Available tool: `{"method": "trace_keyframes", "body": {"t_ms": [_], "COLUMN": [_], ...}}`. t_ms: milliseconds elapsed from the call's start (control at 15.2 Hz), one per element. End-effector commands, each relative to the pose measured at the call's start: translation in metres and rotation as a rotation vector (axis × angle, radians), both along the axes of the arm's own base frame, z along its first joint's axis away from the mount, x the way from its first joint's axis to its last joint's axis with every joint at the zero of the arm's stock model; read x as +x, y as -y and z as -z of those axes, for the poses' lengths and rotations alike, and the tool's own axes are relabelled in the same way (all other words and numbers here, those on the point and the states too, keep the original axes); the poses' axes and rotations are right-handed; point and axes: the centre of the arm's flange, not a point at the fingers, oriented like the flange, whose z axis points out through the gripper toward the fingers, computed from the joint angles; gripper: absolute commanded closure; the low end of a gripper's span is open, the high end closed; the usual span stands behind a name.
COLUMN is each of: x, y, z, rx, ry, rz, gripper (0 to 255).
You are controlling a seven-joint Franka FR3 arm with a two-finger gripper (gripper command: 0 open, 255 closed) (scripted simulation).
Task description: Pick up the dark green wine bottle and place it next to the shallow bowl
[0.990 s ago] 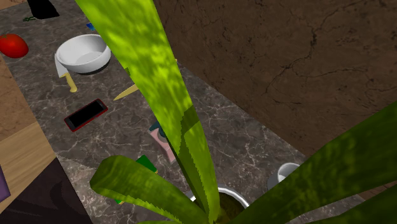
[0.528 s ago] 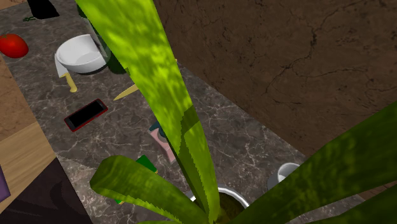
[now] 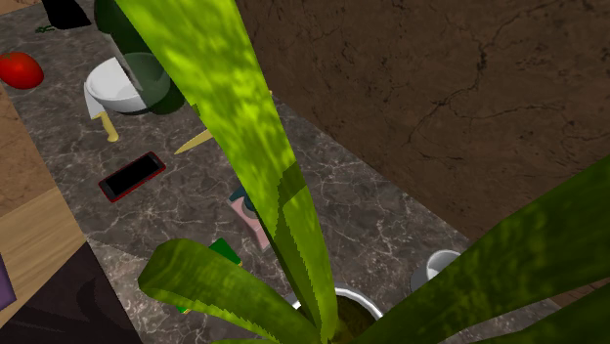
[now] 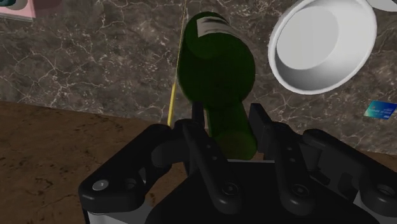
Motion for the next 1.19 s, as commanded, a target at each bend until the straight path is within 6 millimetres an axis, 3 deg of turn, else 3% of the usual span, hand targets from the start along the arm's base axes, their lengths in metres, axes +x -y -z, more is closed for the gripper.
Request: {"method": "trace_keyframes", "body": {"t_ms": [0, 1122], "x": [0.000, 0.000], "y": [-0.001, -0.001], "z": [0.011, 0.100], "rx": [0.000, 0.000], "ry": [0.001, 0.001], "rz": [0.000, 0.000], "gripper": [255, 255]}}
